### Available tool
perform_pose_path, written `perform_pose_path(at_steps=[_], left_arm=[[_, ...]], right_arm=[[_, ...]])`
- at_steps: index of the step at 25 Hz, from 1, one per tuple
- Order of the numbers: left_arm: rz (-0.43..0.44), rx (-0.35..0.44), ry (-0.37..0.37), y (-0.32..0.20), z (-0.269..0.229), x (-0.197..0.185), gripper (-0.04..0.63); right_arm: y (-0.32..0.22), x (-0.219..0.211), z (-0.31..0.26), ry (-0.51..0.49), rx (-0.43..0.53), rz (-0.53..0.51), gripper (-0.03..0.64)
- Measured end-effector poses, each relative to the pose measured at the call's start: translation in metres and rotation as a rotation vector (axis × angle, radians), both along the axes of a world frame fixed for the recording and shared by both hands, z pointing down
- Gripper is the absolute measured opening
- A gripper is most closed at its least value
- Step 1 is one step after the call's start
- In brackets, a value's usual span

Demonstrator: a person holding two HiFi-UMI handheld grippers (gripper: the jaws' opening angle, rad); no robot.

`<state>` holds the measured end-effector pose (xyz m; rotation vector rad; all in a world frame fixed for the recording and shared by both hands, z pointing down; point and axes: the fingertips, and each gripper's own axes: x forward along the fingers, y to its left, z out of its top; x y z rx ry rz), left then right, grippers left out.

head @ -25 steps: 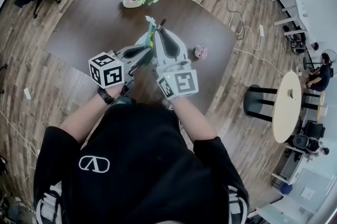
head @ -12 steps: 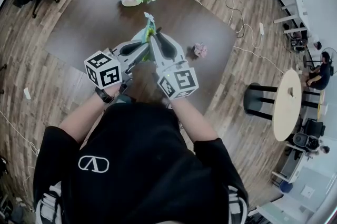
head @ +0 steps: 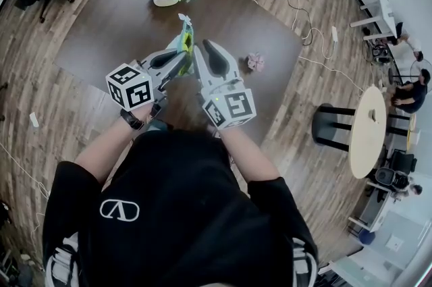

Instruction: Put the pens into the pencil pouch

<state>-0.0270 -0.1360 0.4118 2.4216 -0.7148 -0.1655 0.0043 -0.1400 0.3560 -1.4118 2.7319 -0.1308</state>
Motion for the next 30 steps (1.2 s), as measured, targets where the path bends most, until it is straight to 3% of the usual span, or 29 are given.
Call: perform_pose_path(at_steps=[8,21,24,30], left_arm=[[-0.043,-0.028,-0.093,-0.014,0.046,-0.014,0.015],[-0.153,-0.121,-0.453,-0.051,0.220,-0.067,0.015],[-0.129,-0.124,-0.480,-0.051,0.243,-0.057,0.015],[-0.025,-0.119,-0.493,-0.051,0.276,-0.002,0.015]], right_arm=[[0.001,0.029,0.015,-0.006,-0.031,0.077,0.078],[0.028,0.073,0.070,0.001,-0.163,0.170,0.067],[0.032,0.085,0.080,0.004,-0.193,0.196,0.067],[0.037,0.100,0.100,0.015,-0.247,0.222,0.067]])
